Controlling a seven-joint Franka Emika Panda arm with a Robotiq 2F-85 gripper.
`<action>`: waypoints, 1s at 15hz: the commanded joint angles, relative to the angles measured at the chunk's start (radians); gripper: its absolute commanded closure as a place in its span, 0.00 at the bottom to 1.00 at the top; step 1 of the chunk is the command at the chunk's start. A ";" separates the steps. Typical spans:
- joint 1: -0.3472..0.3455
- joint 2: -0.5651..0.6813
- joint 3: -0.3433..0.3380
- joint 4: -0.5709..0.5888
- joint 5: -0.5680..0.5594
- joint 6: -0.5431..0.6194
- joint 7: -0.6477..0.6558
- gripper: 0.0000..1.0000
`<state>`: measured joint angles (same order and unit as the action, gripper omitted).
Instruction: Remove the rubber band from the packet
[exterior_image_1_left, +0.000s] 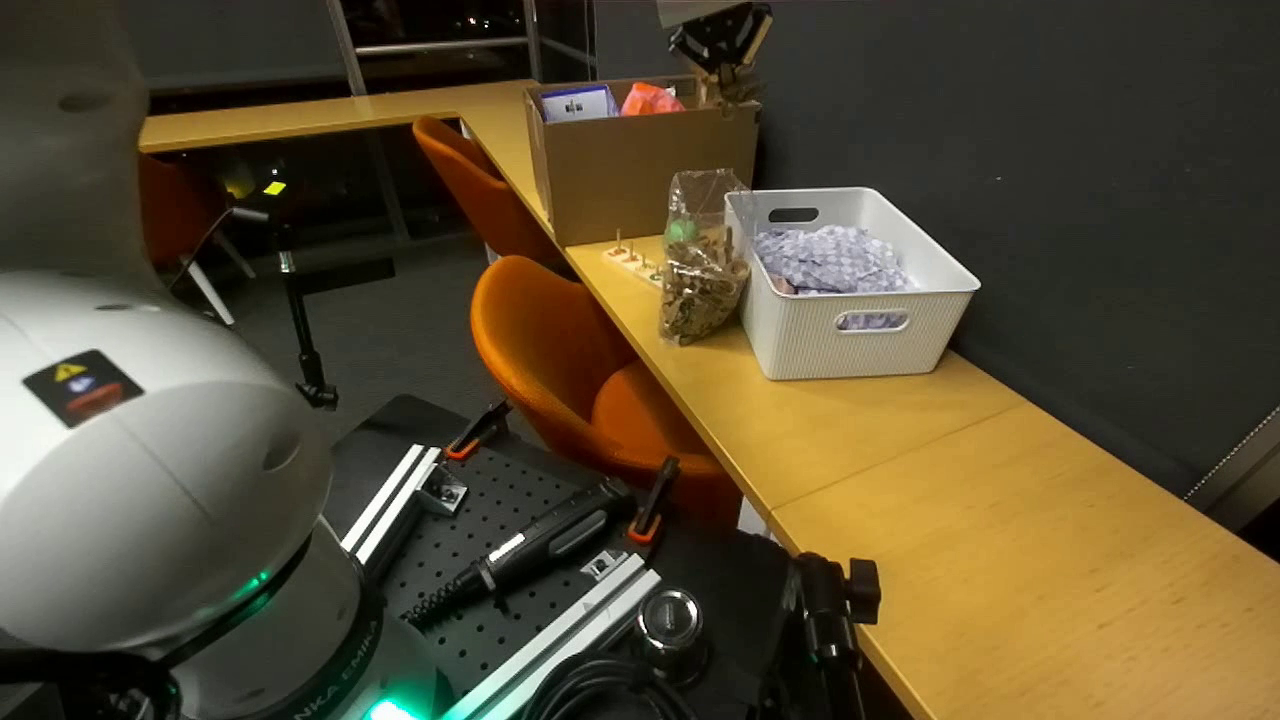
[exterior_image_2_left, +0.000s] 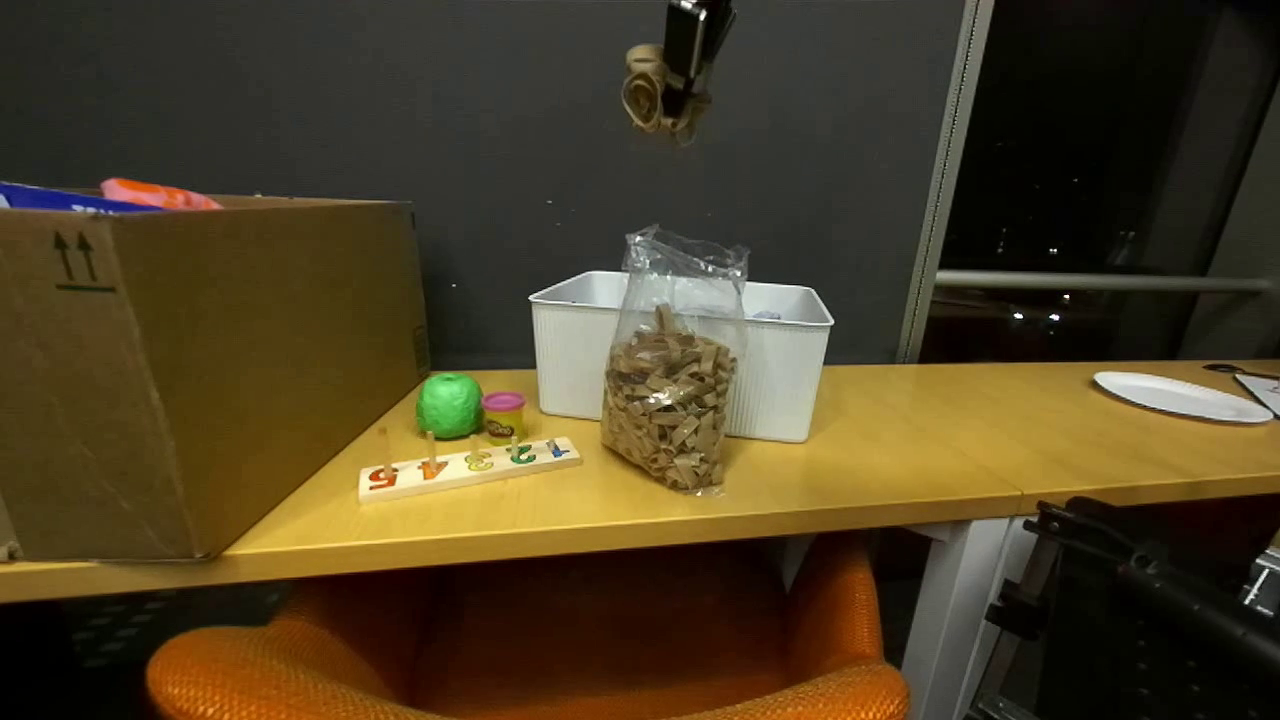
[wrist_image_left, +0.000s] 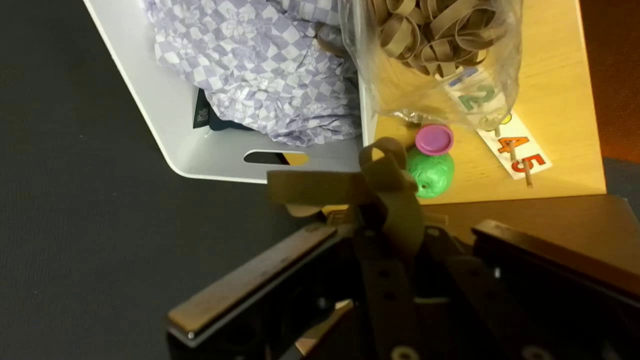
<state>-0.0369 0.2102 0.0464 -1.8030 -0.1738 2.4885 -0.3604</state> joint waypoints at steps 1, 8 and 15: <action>0.033 0.096 -0.002 0.179 -0.021 -0.082 0.003 0.98; 0.121 0.350 0.010 0.462 -0.032 -0.218 0.012 0.98; 0.130 0.518 0.025 0.545 -0.013 -0.237 -0.050 0.98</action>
<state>0.1018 0.6543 0.0549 -1.3489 -0.1748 2.2979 -0.3687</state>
